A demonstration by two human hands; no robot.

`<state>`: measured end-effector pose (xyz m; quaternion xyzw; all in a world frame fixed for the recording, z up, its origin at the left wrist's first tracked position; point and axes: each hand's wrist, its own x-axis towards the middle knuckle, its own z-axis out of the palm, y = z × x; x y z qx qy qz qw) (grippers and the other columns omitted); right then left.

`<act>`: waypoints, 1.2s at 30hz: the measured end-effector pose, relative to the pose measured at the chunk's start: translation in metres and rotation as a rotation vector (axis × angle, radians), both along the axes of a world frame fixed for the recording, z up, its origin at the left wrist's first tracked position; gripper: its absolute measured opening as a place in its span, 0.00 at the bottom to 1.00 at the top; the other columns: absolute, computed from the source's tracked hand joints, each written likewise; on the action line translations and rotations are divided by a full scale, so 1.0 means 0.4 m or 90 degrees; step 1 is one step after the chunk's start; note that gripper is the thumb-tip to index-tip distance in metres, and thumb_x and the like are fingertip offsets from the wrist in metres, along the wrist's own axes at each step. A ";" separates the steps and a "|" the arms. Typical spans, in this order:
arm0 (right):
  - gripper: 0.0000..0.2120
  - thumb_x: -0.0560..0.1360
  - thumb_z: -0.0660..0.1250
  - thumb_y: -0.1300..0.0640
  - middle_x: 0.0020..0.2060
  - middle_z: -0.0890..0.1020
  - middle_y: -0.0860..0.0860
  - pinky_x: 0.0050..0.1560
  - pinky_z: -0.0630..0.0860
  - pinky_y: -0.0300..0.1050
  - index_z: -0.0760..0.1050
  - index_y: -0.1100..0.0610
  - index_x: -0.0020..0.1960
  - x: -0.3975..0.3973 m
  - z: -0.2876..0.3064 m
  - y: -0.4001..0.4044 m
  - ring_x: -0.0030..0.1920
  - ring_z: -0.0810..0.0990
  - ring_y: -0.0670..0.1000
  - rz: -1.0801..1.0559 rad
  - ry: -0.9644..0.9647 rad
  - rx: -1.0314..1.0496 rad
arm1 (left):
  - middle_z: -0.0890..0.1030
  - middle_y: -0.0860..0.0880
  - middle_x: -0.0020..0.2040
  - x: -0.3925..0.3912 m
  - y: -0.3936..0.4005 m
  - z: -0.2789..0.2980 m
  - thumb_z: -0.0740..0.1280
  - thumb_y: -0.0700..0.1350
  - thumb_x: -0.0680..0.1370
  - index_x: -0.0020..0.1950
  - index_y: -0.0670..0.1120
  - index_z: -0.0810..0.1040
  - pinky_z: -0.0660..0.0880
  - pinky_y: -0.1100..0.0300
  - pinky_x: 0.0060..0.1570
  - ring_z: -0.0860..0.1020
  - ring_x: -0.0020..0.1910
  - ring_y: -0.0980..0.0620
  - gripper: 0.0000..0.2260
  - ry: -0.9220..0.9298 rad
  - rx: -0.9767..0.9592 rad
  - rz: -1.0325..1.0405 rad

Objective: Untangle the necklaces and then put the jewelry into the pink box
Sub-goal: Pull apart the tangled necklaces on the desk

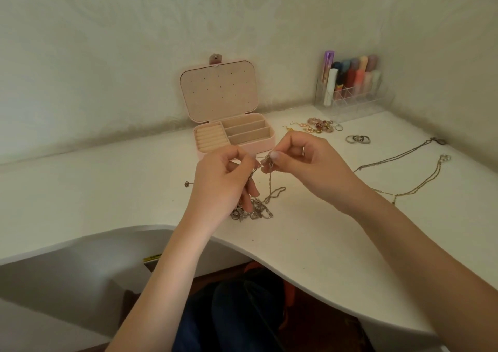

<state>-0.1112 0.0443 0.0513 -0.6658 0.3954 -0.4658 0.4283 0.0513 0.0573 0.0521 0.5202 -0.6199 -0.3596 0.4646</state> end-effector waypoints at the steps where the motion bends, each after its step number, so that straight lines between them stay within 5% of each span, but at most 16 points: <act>1: 0.04 0.77 0.64 0.63 0.42 0.84 0.57 0.53 0.80 0.46 0.73 0.63 0.44 0.001 0.001 0.001 0.46 0.84 0.55 0.005 -0.018 0.017 | 0.78 0.47 0.24 -0.001 0.001 0.000 0.62 0.43 0.79 0.41 0.42 0.78 0.62 0.67 0.19 0.73 0.17 0.49 0.09 -0.003 0.001 0.000; 5: 0.06 0.79 0.60 0.64 0.37 0.81 0.56 0.53 0.80 0.50 0.69 0.60 0.44 0.002 0.013 0.004 0.38 0.84 0.55 0.028 -0.157 0.156 | 0.78 0.48 0.25 -0.004 0.003 0.006 0.61 0.44 0.81 0.43 0.42 0.76 0.63 0.68 0.19 0.70 0.16 0.50 0.10 0.060 0.015 -0.021; 8: 0.06 0.80 0.58 0.63 0.28 0.73 0.52 0.40 0.80 0.47 0.69 0.59 0.44 0.005 0.018 0.008 0.25 0.71 0.49 0.037 -0.184 0.223 | 0.75 0.49 0.23 -0.006 0.005 0.009 0.59 0.45 0.81 0.41 0.44 0.75 0.61 0.68 0.19 0.66 0.16 0.51 0.11 0.124 0.035 -0.036; 11: 0.07 0.80 0.59 0.61 0.25 0.63 0.48 0.25 0.63 0.37 0.68 0.57 0.43 0.004 0.018 0.010 0.24 0.57 0.46 0.031 -0.137 0.245 | 0.69 0.50 0.22 -0.003 0.003 0.009 0.59 0.45 0.82 0.39 0.46 0.75 0.57 0.67 0.19 0.60 0.17 0.54 0.13 0.215 0.078 -0.049; 14: 0.09 0.80 0.60 0.60 0.25 0.60 0.46 0.21 0.53 0.35 0.70 0.55 0.41 0.000 0.021 0.010 0.24 0.54 0.45 0.012 -0.104 0.242 | 0.67 0.52 0.24 0.007 -0.003 0.014 0.60 0.48 0.80 0.36 0.47 0.74 0.53 0.65 0.20 0.59 0.18 0.56 0.13 0.309 0.152 -0.097; 21: 0.11 0.79 0.62 0.52 0.21 0.60 0.43 0.23 0.55 0.37 0.79 0.54 0.43 -0.009 0.033 0.016 0.23 0.55 0.45 -0.021 0.027 0.168 | 0.78 0.48 0.40 0.030 -0.008 0.018 0.61 0.39 0.79 0.40 0.45 0.76 0.75 0.60 0.31 0.79 0.36 0.51 0.09 0.287 0.140 -0.111; 26: 0.03 0.72 0.70 0.47 0.20 0.64 0.45 0.30 0.64 0.42 0.81 0.45 0.44 0.000 0.017 0.018 0.25 0.60 0.48 -0.004 0.104 0.050 | 0.77 0.49 0.29 0.027 -0.002 0.017 0.64 0.43 0.79 0.43 0.44 0.77 0.77 0.60 0.35 0.79 0.32 0.53 0.06 0.148 0.059 -0.108; 30: 0.05 0.72 0.71 0.55 0.32 0.76 0.49 0.40 0.69 0.36 0.80 0.56 0.41 0.003 -0.003 0.008 0.34 0.71 0.46 -0.022 0.111 -0.038 | 0.78 0.49 0.29 0.013 0.007 0.016 0.65 0.44 0.78 0.47 0.42 0.77 0.76 0.61 0.29 0.78 0.30 0.53 0.06 0.127 0.048 -0.107; 32: 0.06 0.74 0.69 0.54 0.38 0.80 0.44 0.50 0.72 0.35 0.78 0.55 0.42 -0.001 0.003 0.003 0.40 0.76 0.41 -0.057 0.086 -0.003 | 0.77 0.49 0.27 0.015 0.005 0.014 0.66 0.45 0.78 0.45 0.43 0.78 0.75 0.61 0.27 0.77 0.28 0.54 0.06 0.094 0.039 -0.080; 34: 0.07 0.77 0.65 0.55 0.39 0.80 0.46 0.57 0.76 0.44 0.76 0.55 0.42 -0.006 0.013 -0.002 0.44 0.78 0.44 -0.054 0.002 0.082 | 0.75 0.49 0.26 0.021 0.000 0.008 0.68 0.45 0.76 0.42 0.45 0.78 0.74 0.61 0.27 0.76 0.26 0.54 0.06 0.022 0.027 -0.057; 36: 0.09 0.80 0.60 0.58 0.34 0.78 0.49 0.55 0.79 0.50 0.73 0.57 0.41 -0.006 0.024 -0.001 0.39 0.79 0.49 -0.013 -0.115 0.167 | 0.74 0.48 0.26 0.025 -0.006 -0.001 0.70 0.45 0.75 0.40 0.44 0.78 0.76 0.57 0.28 0.75 0.25 0.53 0.06 -0.060 0.016 -0.041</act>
